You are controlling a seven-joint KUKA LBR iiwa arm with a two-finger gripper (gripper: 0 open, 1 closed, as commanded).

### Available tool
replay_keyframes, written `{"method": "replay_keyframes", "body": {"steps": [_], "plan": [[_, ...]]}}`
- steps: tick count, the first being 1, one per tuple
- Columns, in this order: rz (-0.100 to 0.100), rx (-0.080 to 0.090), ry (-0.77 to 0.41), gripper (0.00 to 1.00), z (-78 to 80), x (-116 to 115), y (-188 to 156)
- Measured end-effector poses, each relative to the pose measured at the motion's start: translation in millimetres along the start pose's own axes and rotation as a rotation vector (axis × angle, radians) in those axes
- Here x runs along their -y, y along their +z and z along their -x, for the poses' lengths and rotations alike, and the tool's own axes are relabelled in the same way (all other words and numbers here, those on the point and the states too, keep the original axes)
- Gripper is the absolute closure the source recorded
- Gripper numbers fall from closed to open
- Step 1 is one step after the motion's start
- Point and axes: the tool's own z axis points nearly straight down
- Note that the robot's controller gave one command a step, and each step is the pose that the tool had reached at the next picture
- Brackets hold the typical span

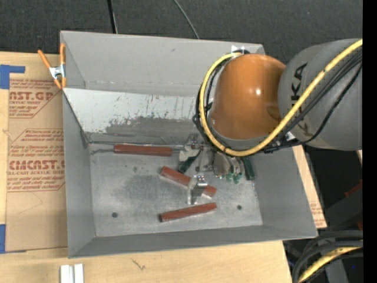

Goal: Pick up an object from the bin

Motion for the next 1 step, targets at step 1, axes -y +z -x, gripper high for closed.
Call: {"method": "replay_keyframes", "body": {"steps": [1], "plan": [[0.000, 0.000, 0.000, 0.00, 0.0, 0.0, 0.0]]}}
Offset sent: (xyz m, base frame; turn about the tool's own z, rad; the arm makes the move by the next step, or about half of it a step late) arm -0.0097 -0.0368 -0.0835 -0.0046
